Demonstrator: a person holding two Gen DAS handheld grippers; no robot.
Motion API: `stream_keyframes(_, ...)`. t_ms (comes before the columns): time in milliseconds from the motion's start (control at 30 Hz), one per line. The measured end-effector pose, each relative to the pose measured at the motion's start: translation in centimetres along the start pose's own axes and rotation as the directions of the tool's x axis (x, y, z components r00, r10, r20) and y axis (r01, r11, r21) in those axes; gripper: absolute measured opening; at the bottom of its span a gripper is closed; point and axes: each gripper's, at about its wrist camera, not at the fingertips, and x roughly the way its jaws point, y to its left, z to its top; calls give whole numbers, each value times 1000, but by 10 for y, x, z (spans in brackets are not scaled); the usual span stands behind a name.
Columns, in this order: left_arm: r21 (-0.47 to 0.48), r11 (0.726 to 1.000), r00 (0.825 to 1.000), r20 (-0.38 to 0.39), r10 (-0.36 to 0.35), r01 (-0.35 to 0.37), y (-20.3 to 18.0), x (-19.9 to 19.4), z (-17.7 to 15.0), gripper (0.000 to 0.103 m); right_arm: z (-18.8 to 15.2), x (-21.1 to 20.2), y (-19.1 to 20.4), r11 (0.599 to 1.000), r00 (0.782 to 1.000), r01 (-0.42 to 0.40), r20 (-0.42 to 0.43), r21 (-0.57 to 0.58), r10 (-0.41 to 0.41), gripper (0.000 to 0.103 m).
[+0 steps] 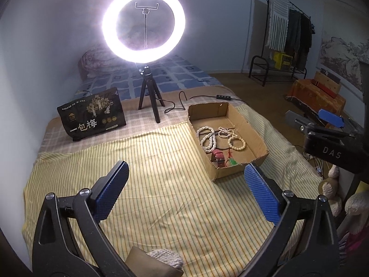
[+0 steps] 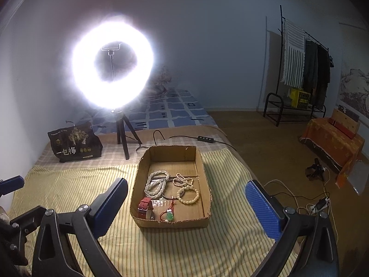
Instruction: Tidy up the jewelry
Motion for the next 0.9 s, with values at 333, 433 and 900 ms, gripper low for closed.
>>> stream_keyframes(333, 2, 1000, 1000, -1, 4, -4, 0, 1, 0, 102, -1, 2, 0, 1000, 1000, 10, -2, 0, -10, 103)
stream_keyframes(433, 3, 1000, 1000, 0, 4, -4, 0, 0, 0, 102, -1, 2, 0, 1000, 1000, 13, 0, -3, -13, 103)
stream_keyframes(900, 8, 1000, 1000, -2, 1, -1, -2, 0, 1, 103, -3, 5, 1, 1000, 1000, 10, -15, -13, -10, 103)
